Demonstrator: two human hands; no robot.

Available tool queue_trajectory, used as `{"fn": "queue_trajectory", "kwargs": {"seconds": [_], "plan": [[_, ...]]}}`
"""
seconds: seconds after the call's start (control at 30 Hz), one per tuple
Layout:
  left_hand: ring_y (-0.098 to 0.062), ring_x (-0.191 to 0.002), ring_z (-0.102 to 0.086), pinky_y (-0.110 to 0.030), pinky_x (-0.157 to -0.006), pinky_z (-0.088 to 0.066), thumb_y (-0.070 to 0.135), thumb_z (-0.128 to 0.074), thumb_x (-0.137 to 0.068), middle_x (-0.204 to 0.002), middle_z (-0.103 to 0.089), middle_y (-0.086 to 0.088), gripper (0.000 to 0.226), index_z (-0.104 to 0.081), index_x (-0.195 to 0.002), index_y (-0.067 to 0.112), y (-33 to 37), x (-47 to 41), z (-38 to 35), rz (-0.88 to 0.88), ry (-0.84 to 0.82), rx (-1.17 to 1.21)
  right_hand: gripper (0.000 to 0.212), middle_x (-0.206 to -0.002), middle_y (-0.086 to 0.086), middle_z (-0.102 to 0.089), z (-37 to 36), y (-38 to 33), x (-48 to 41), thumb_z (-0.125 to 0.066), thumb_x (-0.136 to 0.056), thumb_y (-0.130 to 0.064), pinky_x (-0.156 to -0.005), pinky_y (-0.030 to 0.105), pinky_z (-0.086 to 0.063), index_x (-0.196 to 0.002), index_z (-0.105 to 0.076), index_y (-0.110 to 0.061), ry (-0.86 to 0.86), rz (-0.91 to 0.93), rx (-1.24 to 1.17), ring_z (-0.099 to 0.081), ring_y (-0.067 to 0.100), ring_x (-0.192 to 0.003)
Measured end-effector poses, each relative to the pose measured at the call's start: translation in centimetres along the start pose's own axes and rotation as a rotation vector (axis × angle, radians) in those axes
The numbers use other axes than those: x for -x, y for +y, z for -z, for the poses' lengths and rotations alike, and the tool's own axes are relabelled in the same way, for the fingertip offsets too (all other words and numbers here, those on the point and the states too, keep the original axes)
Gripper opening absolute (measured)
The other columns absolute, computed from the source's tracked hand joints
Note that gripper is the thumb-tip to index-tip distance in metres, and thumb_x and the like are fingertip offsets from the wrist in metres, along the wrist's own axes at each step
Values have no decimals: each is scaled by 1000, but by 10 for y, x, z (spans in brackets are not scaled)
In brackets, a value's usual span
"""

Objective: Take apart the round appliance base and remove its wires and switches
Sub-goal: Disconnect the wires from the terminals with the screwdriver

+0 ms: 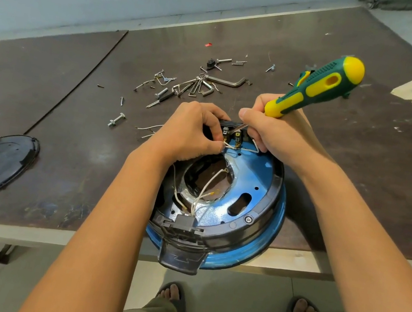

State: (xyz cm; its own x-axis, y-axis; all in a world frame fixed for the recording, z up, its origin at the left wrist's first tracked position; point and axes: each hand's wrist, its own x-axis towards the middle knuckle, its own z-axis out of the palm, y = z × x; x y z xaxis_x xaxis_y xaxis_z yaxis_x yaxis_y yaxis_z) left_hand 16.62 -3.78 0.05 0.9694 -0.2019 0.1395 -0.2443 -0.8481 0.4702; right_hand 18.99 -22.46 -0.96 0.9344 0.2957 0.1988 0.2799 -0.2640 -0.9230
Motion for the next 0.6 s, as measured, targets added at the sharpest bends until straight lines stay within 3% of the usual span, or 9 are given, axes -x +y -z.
{"fn": "queue_trajectory", "kwargs": {"seconds": [0.1,0.3,0.5,0.6], "plan": [[-4,-100,-61,-23,-89,-47,15,-83,-72,-115,-67,13,13,-75,-65,22,0,0,1,6,1,16,33,-48,-7,-52,3,3,3,-63,-97,-22,-52,22,-44,-67,-50,-17,-16,41,-14,-48,3,-43],[3,-100,-59,0,-79,-37,17,-85,-73,-112,-68,16,14,-76,-66,25,-3,0,2,8,21,28,30,-51,-6,-58,10,8,5,-69,-96,-17,-50,14,-41,-69,-57,-11,-94,142,-11,-49,3,-45],[-4,-101,-62,-19,-90,-45,18,-85,-73,-117,-68,10,13,-75,-69,26,0,1,3,-7,-4,27,27,-60,-5,-60,11,2,3,-72,-94,-18,-53,11,-41,-71,-60,-12,-159,196,153,-54,1,-53],[-6,-104,-61,-22,-93,-43,19,-85,-74,-119,-67,8,9,-77,-72,23,0,1,3,-3,-2,11,32,-57,-4,-57,7,-2,4,-70,-96,-18,-53,12,-39,-67,-56,-15,-139,167,140,-51,2,-51]]}}
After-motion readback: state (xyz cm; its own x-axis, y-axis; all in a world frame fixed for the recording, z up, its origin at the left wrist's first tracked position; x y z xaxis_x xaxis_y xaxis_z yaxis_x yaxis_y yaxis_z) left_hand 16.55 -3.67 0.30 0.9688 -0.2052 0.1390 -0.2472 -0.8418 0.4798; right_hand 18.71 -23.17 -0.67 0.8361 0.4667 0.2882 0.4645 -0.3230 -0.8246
